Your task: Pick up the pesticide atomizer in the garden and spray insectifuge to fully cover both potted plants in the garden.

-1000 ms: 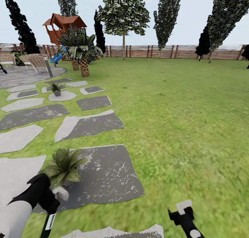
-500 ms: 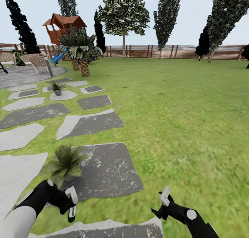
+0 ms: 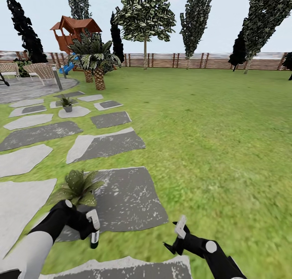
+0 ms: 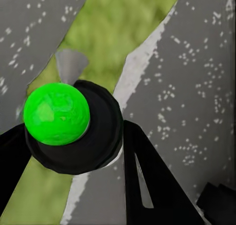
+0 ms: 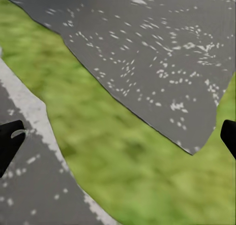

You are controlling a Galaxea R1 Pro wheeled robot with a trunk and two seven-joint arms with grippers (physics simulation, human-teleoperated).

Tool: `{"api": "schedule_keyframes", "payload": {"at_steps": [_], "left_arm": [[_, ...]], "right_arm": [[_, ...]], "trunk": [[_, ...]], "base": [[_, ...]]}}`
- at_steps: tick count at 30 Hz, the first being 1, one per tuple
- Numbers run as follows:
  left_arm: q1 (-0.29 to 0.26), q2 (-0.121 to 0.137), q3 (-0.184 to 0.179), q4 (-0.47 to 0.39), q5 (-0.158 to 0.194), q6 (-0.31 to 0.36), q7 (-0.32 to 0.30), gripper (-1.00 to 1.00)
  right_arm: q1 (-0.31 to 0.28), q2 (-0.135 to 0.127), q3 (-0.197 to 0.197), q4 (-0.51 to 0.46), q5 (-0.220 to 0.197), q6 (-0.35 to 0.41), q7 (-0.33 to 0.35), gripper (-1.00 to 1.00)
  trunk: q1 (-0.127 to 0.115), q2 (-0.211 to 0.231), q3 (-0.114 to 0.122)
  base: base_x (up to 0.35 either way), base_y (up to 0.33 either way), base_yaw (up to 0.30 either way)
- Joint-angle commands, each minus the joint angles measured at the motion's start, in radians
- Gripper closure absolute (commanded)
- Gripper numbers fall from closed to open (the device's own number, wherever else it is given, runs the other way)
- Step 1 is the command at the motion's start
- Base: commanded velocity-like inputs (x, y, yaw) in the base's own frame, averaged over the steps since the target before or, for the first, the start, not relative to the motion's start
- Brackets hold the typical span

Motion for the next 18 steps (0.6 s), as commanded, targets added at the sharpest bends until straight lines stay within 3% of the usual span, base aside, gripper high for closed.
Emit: {"api": "schedule_keyframes", "payload": {"at_steps": [1,10,11,17,18], "left_arm": [[0.000,-0.007,-0.001,-0.003,-0.004,0.010,-0.004,1.00],[0.001,-0.058,-0.051,-0.006,-0.005,0.006,0.047,1.00],[0.000,-0.096,-0.266,-0.006,-0.005,0.006,0.087,1.00],[0.000,-0.121,-0.285,-0.008,0.000,0.005,0.120,1.00],[0.000,-0.123,-0.285,-0.008,0.001,0.005,0.122,1.00]], "right_arm": [[-0.001,0.007,-0.003,-0.003,0.008,-0.005,0.006,-1.00],[-0.004,0.058,0.048,-0.053,0.006,0.007,0.039,-1.00],[-0.004,0.100,0.134,-0.121,0.006,0.017,0.191,-1.00],[-0.005,0.105,0.134,-0.135,0.004,0.026,0.212,-1.00],[-0.005,0.106,0.134,-0.135,0.003,0.026,0.213,1.00]], "trunk": [[0.000,0.000,-0.001],[0.000,0.000,-0.001],[0.000,0.000,-0.001],[0.000,0.000,-0.001],[0.000,0.000,-0.001]], "base": [[0.000,0.000,0.000],[0.000,0.000,0.000],[0.000,0.000,0.000],[0.000,0.000,0.000],[0.000,0.000,0.000]]}}
